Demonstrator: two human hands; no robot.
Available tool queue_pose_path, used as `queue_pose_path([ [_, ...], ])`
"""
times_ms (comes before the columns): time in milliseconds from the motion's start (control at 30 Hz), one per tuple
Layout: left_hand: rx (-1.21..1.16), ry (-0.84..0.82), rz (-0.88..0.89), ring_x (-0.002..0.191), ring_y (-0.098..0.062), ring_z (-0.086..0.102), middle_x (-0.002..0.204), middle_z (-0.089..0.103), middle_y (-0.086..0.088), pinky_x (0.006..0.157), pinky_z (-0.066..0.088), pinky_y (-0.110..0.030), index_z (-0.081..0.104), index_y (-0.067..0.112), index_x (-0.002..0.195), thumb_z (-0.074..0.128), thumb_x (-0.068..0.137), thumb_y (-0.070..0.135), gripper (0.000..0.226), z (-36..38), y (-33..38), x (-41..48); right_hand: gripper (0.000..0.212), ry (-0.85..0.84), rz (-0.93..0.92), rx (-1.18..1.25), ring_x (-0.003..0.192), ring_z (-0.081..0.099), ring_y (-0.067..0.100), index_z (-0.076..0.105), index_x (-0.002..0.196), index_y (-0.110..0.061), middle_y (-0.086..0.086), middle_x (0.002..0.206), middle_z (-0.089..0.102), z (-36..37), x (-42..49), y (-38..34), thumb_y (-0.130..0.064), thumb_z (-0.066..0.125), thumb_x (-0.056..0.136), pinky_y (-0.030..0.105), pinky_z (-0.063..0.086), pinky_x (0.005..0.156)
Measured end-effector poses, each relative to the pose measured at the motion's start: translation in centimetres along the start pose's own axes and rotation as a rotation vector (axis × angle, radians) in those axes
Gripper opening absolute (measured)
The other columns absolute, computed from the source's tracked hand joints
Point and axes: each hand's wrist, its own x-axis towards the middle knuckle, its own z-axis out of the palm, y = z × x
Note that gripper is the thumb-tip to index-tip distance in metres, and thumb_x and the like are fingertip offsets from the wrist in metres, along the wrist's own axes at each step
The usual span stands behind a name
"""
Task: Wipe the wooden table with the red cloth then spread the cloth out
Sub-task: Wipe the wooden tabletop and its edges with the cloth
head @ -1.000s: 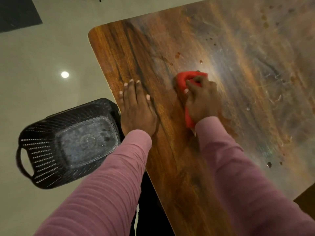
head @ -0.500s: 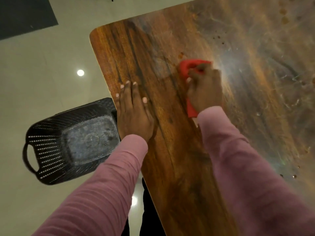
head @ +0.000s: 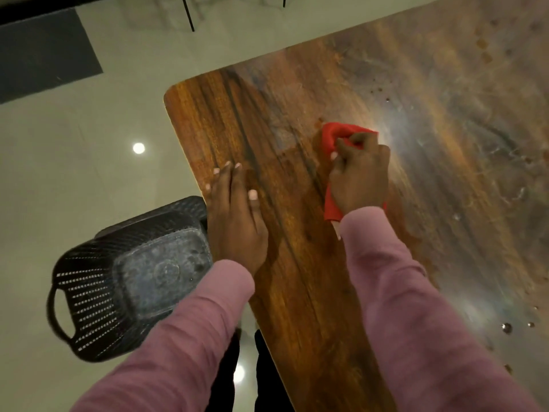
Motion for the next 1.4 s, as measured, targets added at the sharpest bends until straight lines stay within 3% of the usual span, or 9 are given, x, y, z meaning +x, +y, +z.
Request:
queue_pose_path([
  [133,0.059,0.005,0.029,0.145,-0.026,0.016,0.155,0.027,-0.01,0.12,0.008,-0.041,0.032,0.008,0.147,0.023,0.103,0.029,0.05,-0.2,-0.2,5.8,0.032,0.043,0.065,0.134,0.117,0.041,0.03,0.065,0.122,-0.018,0.002,0.129,0.052,0.0,-0.2,-0.2,-0.021,0.053,0.092,0.037,0.034,0.097],
  [267,0.157,0.031,-0.002,0.146,-0.026,0.014,0.156,0.025,-0.01,0.12,0.007,-0.04,0.028,0.008,0.148,0.023,0.103,0.028,0.049,0.3,-0.7,11.8,0.028,-0.01,-0.215,0.105,0.109,0.048,0.031,0.07,0.113,-0.017,0.005,0.121,0.058,0.6,-3.0,-2.3,-0.019,0.061,0.087,0.033,0.03,0.092],
  [433,0.229,0.052,-0.01,0.146,-0.026,0.014,0.156,0.026,-0.01,0.12,0.004,-0.036,0.028,0.007,0.148,0.023,0.103,0.026,0.049,1.0,-1.9,13.7,0.025,-0.062,-0.439,0.075,0.101,0.052,0.031,0.072,0.107,-0.014,0.006,0.117,0.061,1.0,-3.3,-3.3,-0.015,0.06,0.086,0.037,0.043,0.084],
  [600,0.241,0.046,-0.001,0.145,-0.027,0.016,0.155,0.027,-0.01,0.119,0.005,-0.035,0.028,0.006,0.147,0.022,0.102,0.024,0.049,1.3,-2.0,13.7,0.031,0.043,0.043,0.038,0.113,0.042,0.031,0.066,0.12,-0.017,0.003,0.127,0.053,0.4,3.7,-0.7,-0.018,0.052,0.093,0.033,0.035,0.095],
  [667,0.251,0.05,0.007,0.145,-0.028,0.017,0.154,0.028,-0.011,0.118,0.004,-0.034,0.029,0.005,0.147,0.022,0.102,0.024,0.049,1.4,-1.9,13.8,0.032,0.05,0.089,0.037,0.114,0.041,0.03,0.066,0.12,-0.018,0.001,0.127,0.052,0.9,4.2,-1.5,-0.019,0.052,0.092,0.032,0.034,0.096],
  [900,0.287,0.043,0.025,0.145,-0.029,0.018,0.154,0.028,-0.014,0.118,0.005,-0.035,0.028,0.003,0.147,0.023,0.101,0.023,0.05,1.6,-2.0,13.8,0.034,-0.088,-0.474,0.174,0.093,0.053,0.031,0.074,0.101,-0.015,0.006,0.114,0.063,2.1,-0.8,-6.5,-0.03,0.046,0.088,0.038,0.044,0.08],
  [1100,0.278,0.039,0.032,0.145,-0.029,0.017,0.155,0.027,-0.013,0.116,0.001,-0.032,0.027,0.004,0.147,0.022,0.101,0.024,0.051,1.6,-2.0,13.7,0.032,0.034,-0.021,0.074,0.112,0.042,0.031,0.066,0.12,-0.014,0.004,0.126,0.054,1.7,7.0,-2.7,-0.017,0.053,0.091,0.041,0.041,0.096],
  [1167,0.28,0.041,0.031,0.145,-0.029,0.018,0.155,0.027,-0.013,0.116,0.002,-0.032,0.027,0.004,0.147,0.022,0.101,0.024,0.05,1.6,-2.0,13.7,0.031,0.031,0.024,0.07,0.114,0.041,0.029,0.066,0.119,-0.016,0.002,0.126,0.053,1.9,7.1,-3.7,-0.018,0.052,0.091,0.039,0.04,0.097],
  [1400,0.292,0.009,0.018,0.145,-0.028,0.016,0.155,0.026,-0.013,0.119,0.005,-0.036,0.026,0.004,0.148,0.023,0.101,0.023,0.05,1.7,-1.9,13.7,0.028,-0.133,-0.432,0.121,0.104,0.05,0.031,0.072,0.109,-0.018,0.003,0.121,0.059,2.6,1.7,-7.7,-0.02,0.054,0.086,0.039,0.043,0.087],
])
